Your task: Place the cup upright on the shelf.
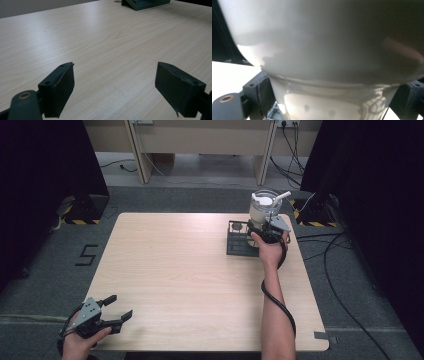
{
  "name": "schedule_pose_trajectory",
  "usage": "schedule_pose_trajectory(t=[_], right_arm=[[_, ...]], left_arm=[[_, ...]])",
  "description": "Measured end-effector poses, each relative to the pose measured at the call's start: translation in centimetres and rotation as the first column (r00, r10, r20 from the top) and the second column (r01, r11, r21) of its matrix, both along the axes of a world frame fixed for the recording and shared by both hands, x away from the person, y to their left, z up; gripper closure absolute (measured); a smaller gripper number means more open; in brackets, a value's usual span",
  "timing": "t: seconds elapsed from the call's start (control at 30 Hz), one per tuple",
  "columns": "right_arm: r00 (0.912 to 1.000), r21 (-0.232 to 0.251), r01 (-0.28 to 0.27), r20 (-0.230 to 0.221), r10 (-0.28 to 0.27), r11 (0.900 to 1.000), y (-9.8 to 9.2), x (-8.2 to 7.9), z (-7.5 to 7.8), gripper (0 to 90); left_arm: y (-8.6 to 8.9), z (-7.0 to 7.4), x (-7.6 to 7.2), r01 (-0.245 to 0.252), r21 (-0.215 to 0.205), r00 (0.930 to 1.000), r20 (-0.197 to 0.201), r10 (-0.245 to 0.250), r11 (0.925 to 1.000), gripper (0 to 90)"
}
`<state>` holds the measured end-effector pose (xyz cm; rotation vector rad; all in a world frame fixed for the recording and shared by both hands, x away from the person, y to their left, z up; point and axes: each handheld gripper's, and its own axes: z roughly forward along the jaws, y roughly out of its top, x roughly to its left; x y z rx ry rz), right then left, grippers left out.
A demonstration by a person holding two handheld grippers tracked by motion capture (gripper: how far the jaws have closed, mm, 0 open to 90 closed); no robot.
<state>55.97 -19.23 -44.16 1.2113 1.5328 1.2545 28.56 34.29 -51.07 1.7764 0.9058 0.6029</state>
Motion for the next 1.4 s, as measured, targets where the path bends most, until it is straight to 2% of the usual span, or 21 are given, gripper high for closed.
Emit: schedule_pose_trajectory(t=[0.37,0.57,0.87,1.07,1.4], right_arm=[[0.9992,0.01,0.014,0.036,-0.014,1.0,0.1,-0.2,-0.5,9.9],[0.9991,0.029,0.026,0.034,-0.027,0.999,0.2,-0.4,-0.6,9.2],[0.9989,0.023,0.035,0.03,-0.036,0.999,0.3,-0.7,-0.4,9.0],[0.9987,0.003,0.033,0.039,-0.033,0.999,0.2,-1.2,-0.2,9.1],[0.999,0.003,0.027,0.035,-0.027,1.0,0.0,-2.0,0.1,10.3]], left_arm=[[0.0,0.0,0.0,0.003,0.001,1.0,0.002,-0.003,1.0,15.4],[0.0,0.0,0.0,0.003,0.001,1.0,0.004,-0.003,1.0,15.5],[0.0,0.1,0.0,0.004,0.003,1.0,0.006,-0.004,1.0,15.5],[0.0,0.1,0.0,0.006,0.004,1.0,0.007,-0.006,1.0,15.5],[-0.1,0.1,0.0,0.006,0.006,0.9999,0.008,-0.006,1.0,15.5]])
